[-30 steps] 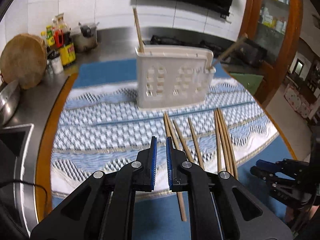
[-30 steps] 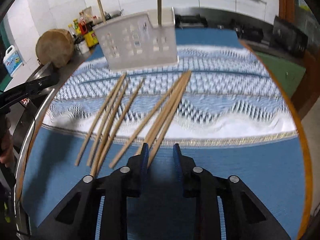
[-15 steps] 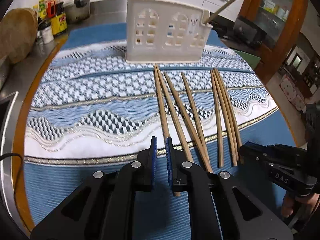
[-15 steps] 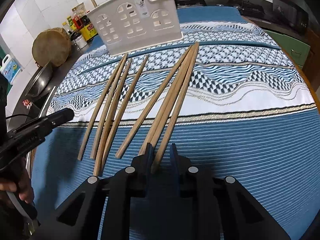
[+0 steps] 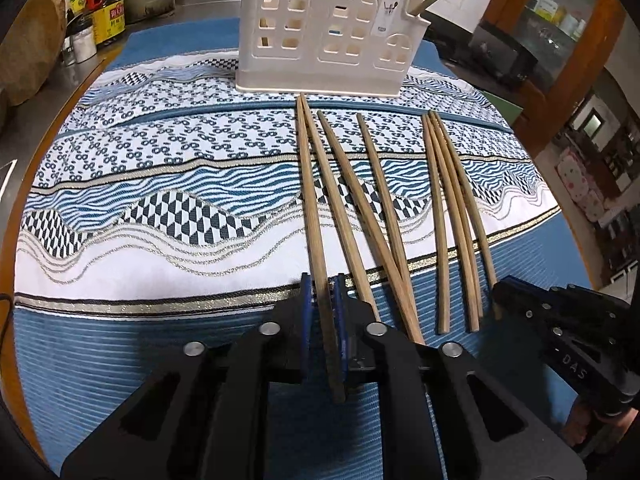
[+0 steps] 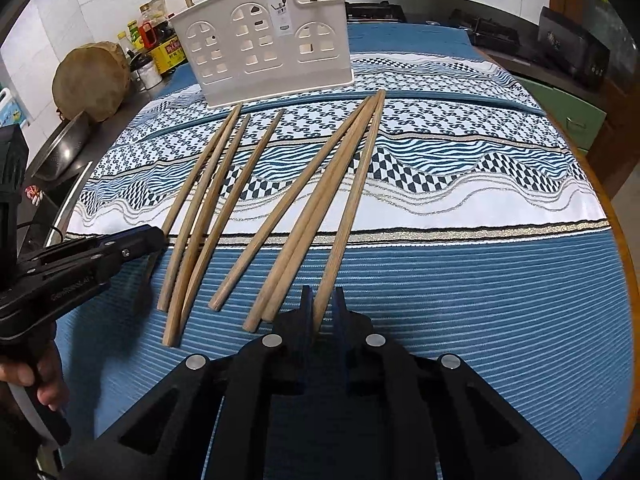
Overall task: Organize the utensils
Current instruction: 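Grasp another wooden chopstick with the left gripper while the right gripper grasps one, then lift both chopsticks upright, insert them into the holder, and open both grippers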
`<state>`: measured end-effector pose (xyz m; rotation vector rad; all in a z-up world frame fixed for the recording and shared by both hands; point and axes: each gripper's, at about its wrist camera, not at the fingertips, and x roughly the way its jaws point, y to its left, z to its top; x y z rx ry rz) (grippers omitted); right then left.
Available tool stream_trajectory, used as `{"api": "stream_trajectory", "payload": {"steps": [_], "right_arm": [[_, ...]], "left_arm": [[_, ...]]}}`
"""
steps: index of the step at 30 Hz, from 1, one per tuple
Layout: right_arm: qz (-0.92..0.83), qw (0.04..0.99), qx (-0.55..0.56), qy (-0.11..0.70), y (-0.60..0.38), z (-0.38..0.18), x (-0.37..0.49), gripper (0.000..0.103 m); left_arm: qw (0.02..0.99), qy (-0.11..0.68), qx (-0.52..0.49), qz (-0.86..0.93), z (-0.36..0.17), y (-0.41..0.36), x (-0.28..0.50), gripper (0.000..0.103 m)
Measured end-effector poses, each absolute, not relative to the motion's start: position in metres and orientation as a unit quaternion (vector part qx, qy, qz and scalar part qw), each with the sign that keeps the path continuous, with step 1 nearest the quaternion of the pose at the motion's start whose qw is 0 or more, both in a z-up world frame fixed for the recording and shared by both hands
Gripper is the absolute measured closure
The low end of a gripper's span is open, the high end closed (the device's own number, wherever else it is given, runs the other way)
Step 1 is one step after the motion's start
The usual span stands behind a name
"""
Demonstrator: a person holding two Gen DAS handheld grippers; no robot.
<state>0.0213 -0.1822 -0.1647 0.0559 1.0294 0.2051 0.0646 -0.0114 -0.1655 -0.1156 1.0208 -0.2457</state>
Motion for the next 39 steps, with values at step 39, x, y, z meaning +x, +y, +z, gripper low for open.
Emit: {"api": "stream_trajectory", "payload": {"steps": [39], "right_arm": [[0.085,0.933,-0.042,0.347,-0.206,-0.071,0.006,0.096]], "left_arm": [[0.897,0.431,-0.035,-0.087,-0.133,0.0,0.067,0.098]]}}
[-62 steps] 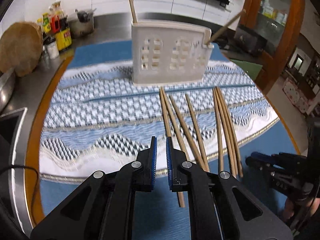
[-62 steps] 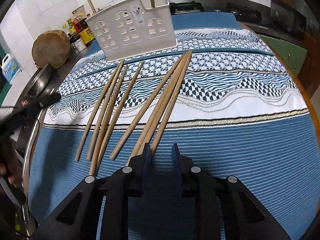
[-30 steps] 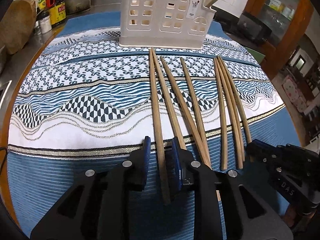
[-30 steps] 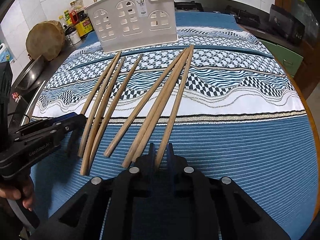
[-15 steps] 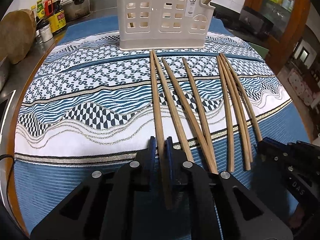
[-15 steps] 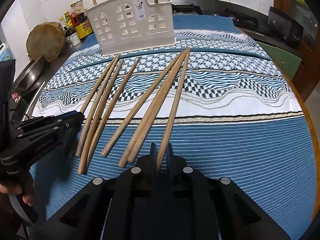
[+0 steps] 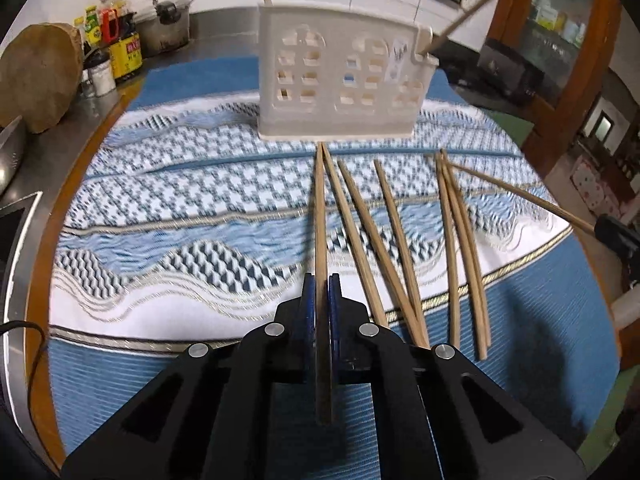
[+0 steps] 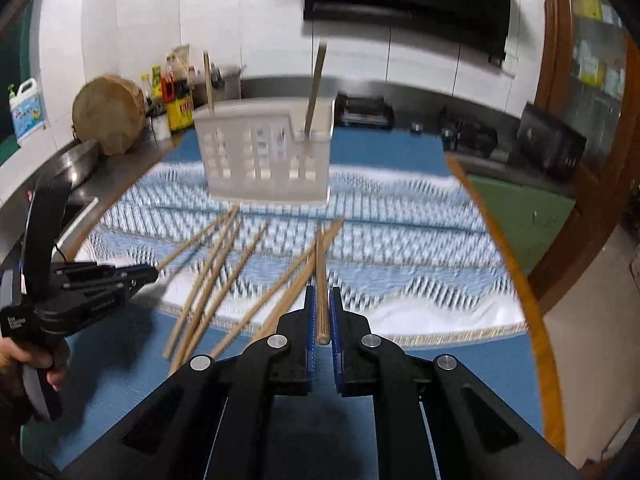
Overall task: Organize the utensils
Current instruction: 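Lift both chopsticks upright, insert them into the holder, and open both grippers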
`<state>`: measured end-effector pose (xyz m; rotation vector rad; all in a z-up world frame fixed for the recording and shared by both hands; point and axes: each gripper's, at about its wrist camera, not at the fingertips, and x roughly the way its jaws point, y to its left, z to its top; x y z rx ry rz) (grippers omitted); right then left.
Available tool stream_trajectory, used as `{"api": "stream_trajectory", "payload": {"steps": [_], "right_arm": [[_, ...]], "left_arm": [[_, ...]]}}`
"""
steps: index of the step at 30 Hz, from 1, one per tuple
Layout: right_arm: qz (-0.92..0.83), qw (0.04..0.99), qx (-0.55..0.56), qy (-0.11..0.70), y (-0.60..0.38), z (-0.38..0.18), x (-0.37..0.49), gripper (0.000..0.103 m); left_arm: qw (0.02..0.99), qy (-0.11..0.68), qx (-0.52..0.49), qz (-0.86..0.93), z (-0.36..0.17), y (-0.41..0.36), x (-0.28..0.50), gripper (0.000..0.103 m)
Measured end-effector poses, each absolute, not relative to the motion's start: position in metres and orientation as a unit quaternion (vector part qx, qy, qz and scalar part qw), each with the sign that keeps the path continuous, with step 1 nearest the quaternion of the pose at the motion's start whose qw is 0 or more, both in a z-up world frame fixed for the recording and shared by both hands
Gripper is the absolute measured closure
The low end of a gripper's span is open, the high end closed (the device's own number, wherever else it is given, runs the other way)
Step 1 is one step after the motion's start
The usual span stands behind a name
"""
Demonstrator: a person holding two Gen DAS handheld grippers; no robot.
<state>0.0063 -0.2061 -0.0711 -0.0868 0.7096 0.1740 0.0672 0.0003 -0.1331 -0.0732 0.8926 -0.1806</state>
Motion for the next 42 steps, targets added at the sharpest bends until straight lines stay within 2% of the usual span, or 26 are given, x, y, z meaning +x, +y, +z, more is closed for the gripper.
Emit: {"api": "stream_trajectory", "payload": {"steps": [12,23,34,42], "right_arm": [[0.117,0.954,-0.035,0.273,-0.205,-0.007,0.029,0.097],[0.178,0.953,-0.02,0.245,-0.206,0.055,0.067,0.097],[0.207,0.961,-0.018,0.18,-0.193,0.13,0.117,0.097],[0.203,0.967,-0.004,0.152,-0.181,0.152,0.158,0.097]], "left_arm": [[0.928,0.356,-0.045,-0.096,-0.08,0.013,0.069,0.098],[0.941,0.315,-0.048,-0.118,-0.034,0.021,0.087,0.098],[0.955,0.255,-0.042,-0.145,0.04,0.027,0.111,0.098],[0.973,0.179,-0.039,-0.139,0.1,0.031,0.125,0.098]]}}
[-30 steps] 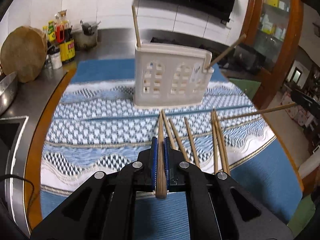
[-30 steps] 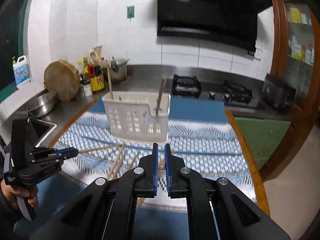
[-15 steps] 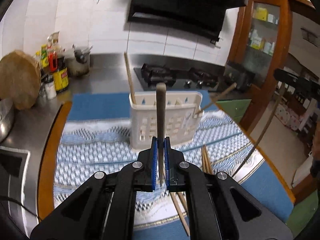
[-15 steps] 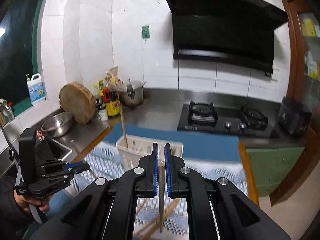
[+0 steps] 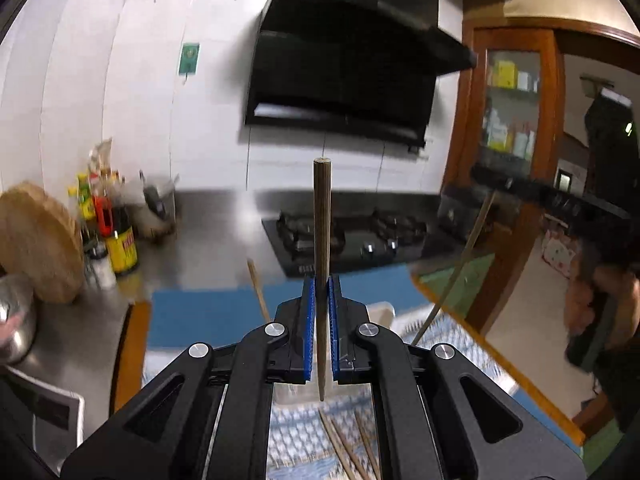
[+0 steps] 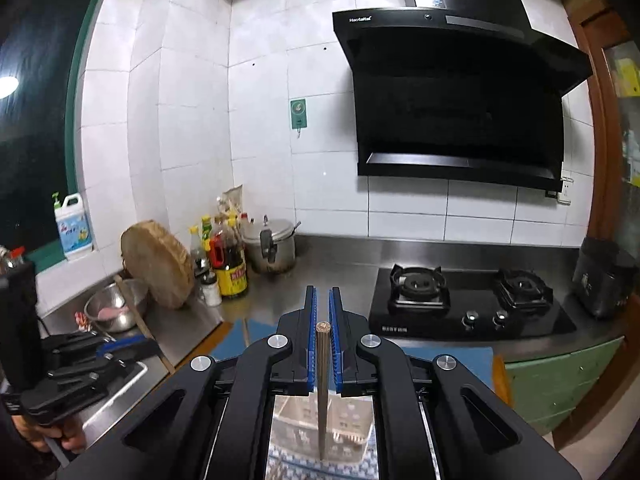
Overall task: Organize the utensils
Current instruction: 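Lift both chopsticks upright, insert them into the holder, and open both grippers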
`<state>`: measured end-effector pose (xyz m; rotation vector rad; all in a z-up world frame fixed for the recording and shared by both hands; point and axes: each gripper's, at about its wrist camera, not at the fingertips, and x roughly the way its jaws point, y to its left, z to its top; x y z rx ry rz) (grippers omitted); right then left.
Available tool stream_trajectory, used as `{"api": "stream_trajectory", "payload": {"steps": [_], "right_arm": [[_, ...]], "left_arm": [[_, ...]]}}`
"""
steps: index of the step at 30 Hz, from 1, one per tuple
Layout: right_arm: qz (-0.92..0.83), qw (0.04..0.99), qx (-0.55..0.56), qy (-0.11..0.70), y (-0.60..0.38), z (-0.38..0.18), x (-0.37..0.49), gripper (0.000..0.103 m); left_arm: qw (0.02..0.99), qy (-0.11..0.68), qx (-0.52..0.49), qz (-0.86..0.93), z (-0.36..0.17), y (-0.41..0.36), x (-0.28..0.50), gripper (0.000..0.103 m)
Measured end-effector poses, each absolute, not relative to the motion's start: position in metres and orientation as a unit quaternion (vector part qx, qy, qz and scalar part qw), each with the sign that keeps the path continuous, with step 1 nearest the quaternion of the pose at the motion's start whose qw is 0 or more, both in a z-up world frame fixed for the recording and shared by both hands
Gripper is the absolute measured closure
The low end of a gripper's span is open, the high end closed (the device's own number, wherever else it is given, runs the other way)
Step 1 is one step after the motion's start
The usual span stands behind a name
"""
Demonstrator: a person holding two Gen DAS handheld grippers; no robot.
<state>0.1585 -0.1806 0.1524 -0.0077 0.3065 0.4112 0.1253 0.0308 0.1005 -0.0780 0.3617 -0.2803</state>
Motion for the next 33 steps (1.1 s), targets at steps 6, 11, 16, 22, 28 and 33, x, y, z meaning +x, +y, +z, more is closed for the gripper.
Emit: {"api": "stream_trajectory", "payload": {"steps": [6,11,16,22,28,33], "right_arm": [[0.182,0.973,-0.003,0.144,-0.172,0.145,0.191,0.097],[0.172,0.974,-0.01,0.149,-0.167,0.128,0.21,0.097],[0.166,0.973,-0.006,0.161,-0.17,0.114,0.223,0.097],[0.164,0.968,-0.023,0.19,-0.166,0.092,0.234,0.097],[0.161,0.964,-0.032,0.211,-0.167,0.076,0.236,0.096],[0.159,0.964,-0.029,0.21,-0.174,0.077,0.227,0.084]], "left_arm": [[0.981,0.154,-0.037,-0.116,0.112,0.027,0.154,0.098],[0.979,0.167,-0.048,-0.104,0.096,0.027,0.182,0.098],[0.976,0.189,-0.055,-0.095,0.075,0.03,0.201,0.098],[0.969,0.218,-0.059,-0.098,0.051,0.034,0.218,0.098],[0.962,0.247,-0.06,-0.101,0.031,0.036,0.228,0.097],[0.961,0.253,-0.061,-0.099,0.026,0.039,0.228,0.095]]}}
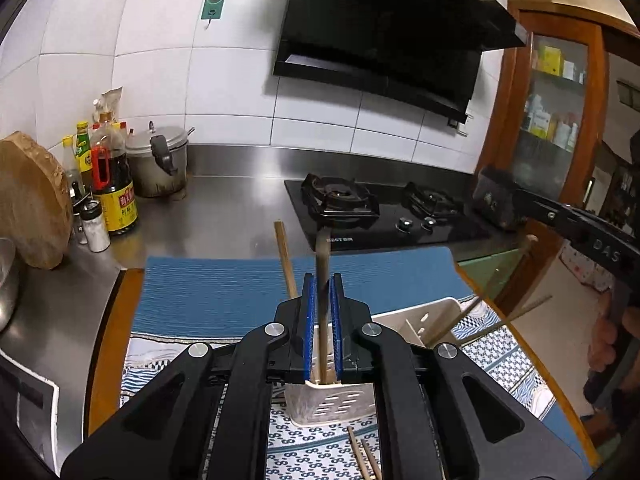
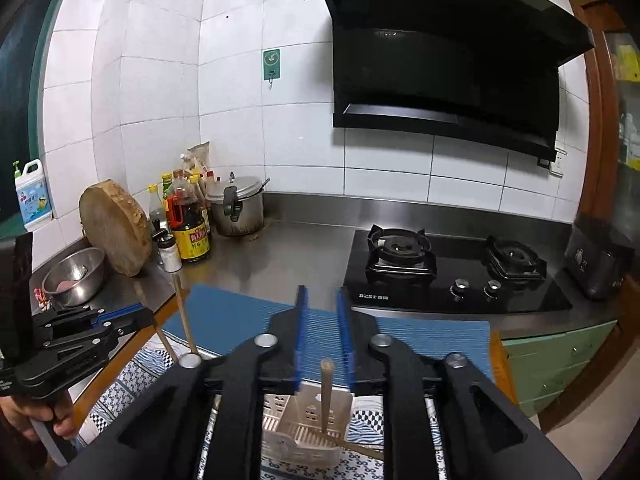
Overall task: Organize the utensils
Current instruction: 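Lift both chopsticks upright, insert them into the holder, and open both grippers, then move both open grippers back down to the remaining loose chopsticks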
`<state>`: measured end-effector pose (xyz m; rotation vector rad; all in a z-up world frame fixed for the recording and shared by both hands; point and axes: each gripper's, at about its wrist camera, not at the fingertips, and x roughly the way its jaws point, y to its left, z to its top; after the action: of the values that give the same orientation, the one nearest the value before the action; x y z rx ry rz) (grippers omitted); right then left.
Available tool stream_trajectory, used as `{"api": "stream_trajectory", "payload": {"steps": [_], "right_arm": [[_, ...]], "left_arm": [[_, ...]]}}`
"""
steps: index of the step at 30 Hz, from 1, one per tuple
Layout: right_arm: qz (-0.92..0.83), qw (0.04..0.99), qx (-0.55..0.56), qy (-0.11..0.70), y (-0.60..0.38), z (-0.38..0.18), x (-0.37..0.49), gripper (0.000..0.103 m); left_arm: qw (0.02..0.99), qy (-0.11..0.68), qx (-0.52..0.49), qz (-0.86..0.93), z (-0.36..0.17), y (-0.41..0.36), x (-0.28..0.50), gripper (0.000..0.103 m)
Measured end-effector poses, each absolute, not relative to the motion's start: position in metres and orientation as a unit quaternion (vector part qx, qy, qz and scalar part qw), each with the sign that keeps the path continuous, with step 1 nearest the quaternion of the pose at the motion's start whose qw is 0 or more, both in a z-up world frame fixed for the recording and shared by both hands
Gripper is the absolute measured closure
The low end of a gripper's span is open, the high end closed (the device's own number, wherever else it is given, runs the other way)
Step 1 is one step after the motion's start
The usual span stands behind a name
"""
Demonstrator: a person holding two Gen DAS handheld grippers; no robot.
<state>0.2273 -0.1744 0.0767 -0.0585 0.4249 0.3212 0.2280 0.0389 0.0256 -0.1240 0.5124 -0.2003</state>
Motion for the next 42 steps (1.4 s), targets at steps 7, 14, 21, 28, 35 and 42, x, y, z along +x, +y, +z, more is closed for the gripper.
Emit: {"api": "stream_trajectory", "payload": {"steps": [7,14,21,28,35,42], "right_arm": [[0.159,0.967,-0.028,0.196,-0.189,0.084,0.19,0.071],[0.165,0.961,-0.013,0.22,-0.203,0.063,0.138,0.065],[0.155,0.95,-0.017,0.272,-0.207,0.007,0.088,0.065],[0.148,0.929,0.001,0.338,-0.206,-0.052,0.057,0.068],[0.142,0.9,0.038,0.411,-0.198,-0.11,0.034,0.079],[0.137,0.874,0.075,0.459,-0.191,-0.149,0.028,0.088]], "left_arm": [[0.961,0.252,-0.059,-0.098,0.031,0.039,0.217,0.094],[0.963,0.245,-0.053,-0.093,0.032,0.04,0.179,0.075],[0.958,0.266,-0.051,-0.09,0.009,0.041,0.136,0.068],[0.949,0.302,-0.047,-0.079,-0.027,0.04,0.101,0.061],[0.941,0.328,-0.05,-0.067,-0.054,0.038,0.083,0.052],[0.932,0.353,-0.051,-0.062,-0.075,0.036,0.073,0.051]]}}
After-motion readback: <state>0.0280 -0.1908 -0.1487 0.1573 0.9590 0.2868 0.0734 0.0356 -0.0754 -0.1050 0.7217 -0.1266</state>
